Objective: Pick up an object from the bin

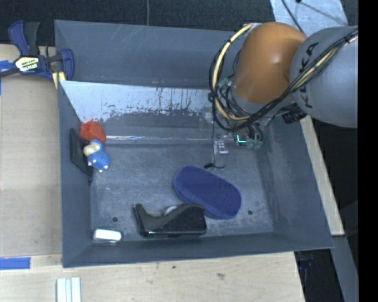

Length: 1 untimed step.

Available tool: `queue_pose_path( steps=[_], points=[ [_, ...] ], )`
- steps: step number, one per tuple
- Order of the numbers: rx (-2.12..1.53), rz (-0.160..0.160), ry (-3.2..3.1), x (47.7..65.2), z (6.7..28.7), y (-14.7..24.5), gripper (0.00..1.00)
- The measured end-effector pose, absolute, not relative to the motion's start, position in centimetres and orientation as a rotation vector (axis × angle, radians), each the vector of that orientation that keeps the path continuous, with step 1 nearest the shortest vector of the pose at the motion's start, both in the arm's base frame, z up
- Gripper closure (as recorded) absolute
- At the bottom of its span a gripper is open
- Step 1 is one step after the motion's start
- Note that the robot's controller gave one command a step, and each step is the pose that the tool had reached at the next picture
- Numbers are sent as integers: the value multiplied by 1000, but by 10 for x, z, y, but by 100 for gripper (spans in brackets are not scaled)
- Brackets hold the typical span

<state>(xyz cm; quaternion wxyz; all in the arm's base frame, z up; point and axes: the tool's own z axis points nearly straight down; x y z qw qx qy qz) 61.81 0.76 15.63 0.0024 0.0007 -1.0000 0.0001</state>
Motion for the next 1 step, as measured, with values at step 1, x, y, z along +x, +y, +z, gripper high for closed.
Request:
queue_pose_path(
  steps=[1],
  points=[
    [276,0,-3135,543,69,6,0]
  ],
)
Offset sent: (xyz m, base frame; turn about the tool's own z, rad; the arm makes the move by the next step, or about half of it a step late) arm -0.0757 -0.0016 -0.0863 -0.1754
